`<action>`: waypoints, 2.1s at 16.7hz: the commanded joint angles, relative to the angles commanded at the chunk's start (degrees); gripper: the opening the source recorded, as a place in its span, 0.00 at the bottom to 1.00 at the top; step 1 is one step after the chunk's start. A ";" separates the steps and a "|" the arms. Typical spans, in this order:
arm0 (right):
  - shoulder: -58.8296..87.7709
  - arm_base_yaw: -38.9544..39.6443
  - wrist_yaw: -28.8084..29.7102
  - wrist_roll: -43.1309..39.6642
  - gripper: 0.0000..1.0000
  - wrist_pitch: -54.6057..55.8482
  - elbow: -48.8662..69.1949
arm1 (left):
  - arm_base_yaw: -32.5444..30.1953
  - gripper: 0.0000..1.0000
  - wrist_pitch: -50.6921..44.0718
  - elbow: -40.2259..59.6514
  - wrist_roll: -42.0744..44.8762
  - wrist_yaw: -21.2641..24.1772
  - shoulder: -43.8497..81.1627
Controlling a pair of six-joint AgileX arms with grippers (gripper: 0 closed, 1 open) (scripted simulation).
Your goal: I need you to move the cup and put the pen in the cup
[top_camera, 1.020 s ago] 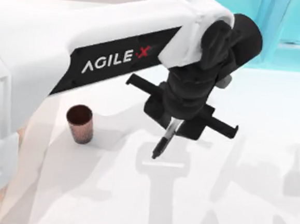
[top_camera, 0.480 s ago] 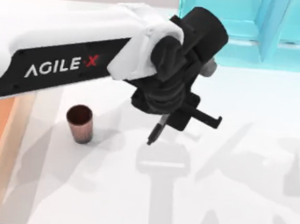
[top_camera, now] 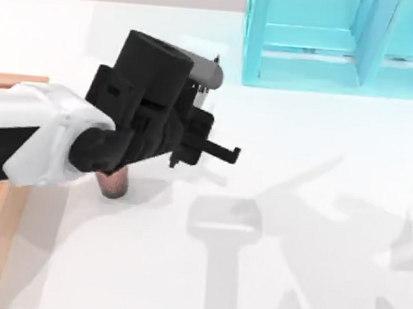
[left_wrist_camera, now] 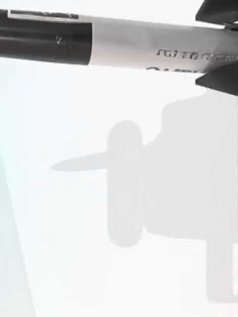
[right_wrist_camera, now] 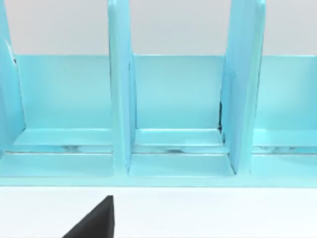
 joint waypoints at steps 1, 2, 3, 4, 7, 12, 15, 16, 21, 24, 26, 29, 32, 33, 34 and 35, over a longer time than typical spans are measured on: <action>0.00 0.00 0.00 0.00 1.00 0.00 0.00 | 1.03 0.00 5.98 -4.46 0.98 0.11 -2.59; 0.00 0.00 0.00 0.00 1.00 0.00 0.00 | 2.01 0.00 11.95 -8.86 1.92 0.21 -5.17; 0.00 0.00 0.00 0.00 1.00 0.00 0.00 | 2.96 0.00 17.85 -13.16 2.83 0.33 -7.72; 0.00 0.00 0.00 0.00 1.00 0.00 0.00 | 3.87 0.00 23.64 -17.34 3.70 0.44 -10.23; 0.00 0.00 0.00 0.00 1.00 0.00 0.00 | 6.25 0.00 39.94 -28.88 5.96 0.77 -17.32; 0.00 0.00 0.00 0.00 1.00 0.00 0.00 | 8.98 0.00 60.68 -43.01 8.31 1.19 -26.43; 0.00 0.00 0.00 0.00 1.00 0.00 0.00 | 9.80 0.00 67.18 -47.39 8.93 1.31 -29.35; 0.00 0.00 0.00 0.00 1.00 0.00 0.00 | 9.92 0.00 68.13 -48.04 9.02 1.33 -29.79; 0.00 0.00 0.00 0.00 1.00 0.00 0.00 | 9.77 0.00 68.38 -48.15 9.11 1.28 -29.70; 0.00 0.00 0.00 0.00 1.00 0.00 0.00 | 9.95 0.00 70.58 -46.96 9.07 1.63 -27.40; 0.00 0.00 0.00 0.00 1.00 0.00 0.00 | 10.30 0.00 73.65 -45.76 9.03 1.98 -23.15; 0.00 0.00 0.00 0.00 1.00 0.00 0.00 | 10.78 0.00 77.90 -44.12 8.98 2.49 -15.18; 0.00 0.00 0.00 0.00 1.00 0.00 0.00 | 11.40 0.00 82.05 -42.19 8.90 3.11 -9.73; 0.00 0.00 0.00 0.00 1.00 0.00 0.00 | 11.59 0.00 82.73 -41.73 8.88 3.27 -9.05; 0.00 0.00 0.00 0.00 1.00 0.00 0.00 | 11.62 0.00 82.83 -41.65 8.87 3.30 -8.94; 0.00 0.00 0.00 0.00 1.00 0.00 0.00 | 11.62 0.00 82.83 -41.65 8.87 3.30 -8.94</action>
